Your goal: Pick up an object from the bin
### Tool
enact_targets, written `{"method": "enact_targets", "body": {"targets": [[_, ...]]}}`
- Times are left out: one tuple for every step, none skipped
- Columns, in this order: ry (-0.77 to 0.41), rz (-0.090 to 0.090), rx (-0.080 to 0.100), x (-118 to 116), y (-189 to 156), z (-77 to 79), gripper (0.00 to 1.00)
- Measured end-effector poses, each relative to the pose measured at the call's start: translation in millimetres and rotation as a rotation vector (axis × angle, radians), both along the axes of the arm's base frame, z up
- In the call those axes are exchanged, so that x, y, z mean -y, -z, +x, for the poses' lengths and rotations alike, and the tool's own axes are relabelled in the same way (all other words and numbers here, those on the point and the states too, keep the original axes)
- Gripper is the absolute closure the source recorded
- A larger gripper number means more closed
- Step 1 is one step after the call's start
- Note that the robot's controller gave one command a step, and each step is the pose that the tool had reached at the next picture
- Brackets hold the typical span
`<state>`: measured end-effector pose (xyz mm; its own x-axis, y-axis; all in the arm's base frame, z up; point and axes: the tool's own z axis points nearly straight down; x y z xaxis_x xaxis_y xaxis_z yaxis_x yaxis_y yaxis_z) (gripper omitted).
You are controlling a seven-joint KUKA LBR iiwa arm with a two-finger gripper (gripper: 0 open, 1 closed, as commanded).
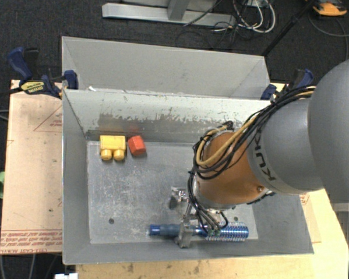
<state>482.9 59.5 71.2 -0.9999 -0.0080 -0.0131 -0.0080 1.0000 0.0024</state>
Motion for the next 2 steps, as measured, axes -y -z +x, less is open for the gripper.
{"method": "enact_targets", "body": {"targets": [[0.0,-0.001,-0.013,0.3,1.2,-3.6,1.0],[-0.033,-0.001,-0.004,-4.0,-150.9,10.7,1.0]]}}
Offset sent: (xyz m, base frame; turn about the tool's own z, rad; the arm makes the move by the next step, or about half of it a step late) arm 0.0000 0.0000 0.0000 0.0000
